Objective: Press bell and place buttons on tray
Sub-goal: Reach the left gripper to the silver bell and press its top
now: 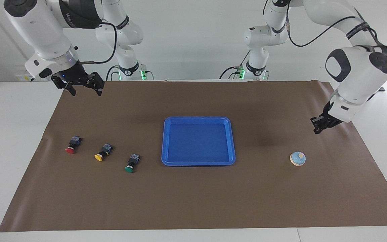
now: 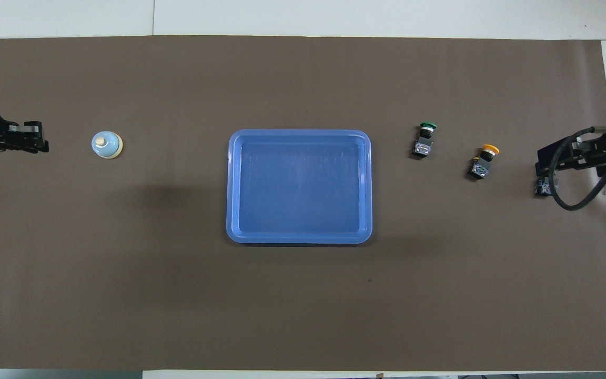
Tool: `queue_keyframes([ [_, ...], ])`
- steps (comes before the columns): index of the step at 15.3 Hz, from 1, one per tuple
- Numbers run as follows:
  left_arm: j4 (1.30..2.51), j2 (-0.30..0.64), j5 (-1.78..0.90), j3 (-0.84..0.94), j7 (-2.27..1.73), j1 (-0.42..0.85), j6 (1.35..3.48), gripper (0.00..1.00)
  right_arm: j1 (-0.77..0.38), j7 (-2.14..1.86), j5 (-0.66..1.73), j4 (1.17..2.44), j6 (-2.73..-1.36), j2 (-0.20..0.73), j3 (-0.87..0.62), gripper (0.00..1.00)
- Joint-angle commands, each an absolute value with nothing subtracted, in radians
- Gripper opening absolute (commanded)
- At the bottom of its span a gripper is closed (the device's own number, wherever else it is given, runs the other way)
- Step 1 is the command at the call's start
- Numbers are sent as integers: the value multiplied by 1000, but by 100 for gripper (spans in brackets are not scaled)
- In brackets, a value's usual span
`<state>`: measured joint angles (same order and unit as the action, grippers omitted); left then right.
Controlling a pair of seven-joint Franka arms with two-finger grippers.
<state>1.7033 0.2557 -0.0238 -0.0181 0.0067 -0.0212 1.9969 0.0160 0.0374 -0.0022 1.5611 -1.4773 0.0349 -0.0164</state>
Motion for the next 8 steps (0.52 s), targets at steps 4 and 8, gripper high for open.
queue_keyframes([
  [4,1686,390,-9,-17,-2,-22,2128,0,31,23,-6,1577,-1468,17,-26,100],
  [8,1687,409,-9,-17,-2,-15,2157,0,31,21,-6,1577,-1468,17,-26,100],
])
